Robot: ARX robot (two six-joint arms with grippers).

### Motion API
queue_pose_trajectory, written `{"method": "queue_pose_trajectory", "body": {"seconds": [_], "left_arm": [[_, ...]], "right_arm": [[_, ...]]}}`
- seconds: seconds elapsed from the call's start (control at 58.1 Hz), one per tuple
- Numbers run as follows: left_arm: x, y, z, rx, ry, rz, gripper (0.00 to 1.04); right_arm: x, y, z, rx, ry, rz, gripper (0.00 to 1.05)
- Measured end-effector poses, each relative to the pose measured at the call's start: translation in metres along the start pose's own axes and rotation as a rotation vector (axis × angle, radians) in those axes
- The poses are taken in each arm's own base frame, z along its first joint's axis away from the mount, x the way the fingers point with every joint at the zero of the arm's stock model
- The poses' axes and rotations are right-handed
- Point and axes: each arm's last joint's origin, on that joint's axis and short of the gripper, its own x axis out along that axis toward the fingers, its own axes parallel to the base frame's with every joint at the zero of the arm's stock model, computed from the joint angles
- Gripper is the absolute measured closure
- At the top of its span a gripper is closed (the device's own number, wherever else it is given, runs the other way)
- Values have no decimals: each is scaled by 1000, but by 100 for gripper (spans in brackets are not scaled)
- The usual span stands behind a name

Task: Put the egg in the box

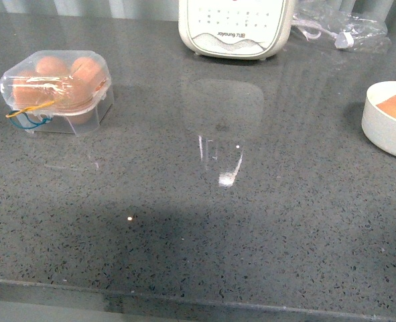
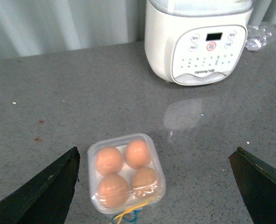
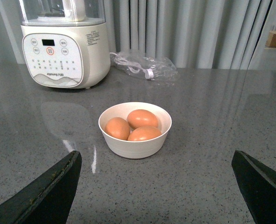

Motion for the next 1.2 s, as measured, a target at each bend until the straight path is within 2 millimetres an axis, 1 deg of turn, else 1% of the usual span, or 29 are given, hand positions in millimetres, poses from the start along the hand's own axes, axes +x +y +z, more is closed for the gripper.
{"method": "queue_pose_trajectory", "body": {"seconds": [0.103,0.31,0.413,0.516,0.688,0.775,0.809,0.843,0.912,0.981,1.015,1.136,1.205], "left_arm": [[-20,5,2,16,-37,27,7],[-69,0,2,77,-99,5,7],[-90,3,-1,103,-123,24,7],[-96,6,-10,114,-108,51,7],[-99,14,-31,85,-50,66,7],[-101,15,-36,80,-46,89,7],[-101,15,-38,62,-77,141,12],[-102,14,-43,22,-129,212,19],[-103,11,-53,-26,-175,255,29],[-104,7,-65,-62,-185,261,40],[-104,5,-72,-75,-187,258,47],[-103,-3,-87,-97,-179,270,65],[-102,-9,-97,-102,-174,264,78]], "right_arm": [[0,0,0,0,0,0,7],[0,0,0,0,0,0,7],[0,0,0,0,0,0,7],[0,0,0,0,0,0,7],[0,0,0,0,0,0,7],[0,0,0,0,0,0,7],[0,0,0,0,0,0,7],[0,0,0,0,0,0,7],[0,0,0,0,0,0,7],[0,0,0,0,0,0,7],[0,0,0,0,0,0,7],[0,0,0,0,0,0,7],[0,0,0,0,0,0,7]]}}
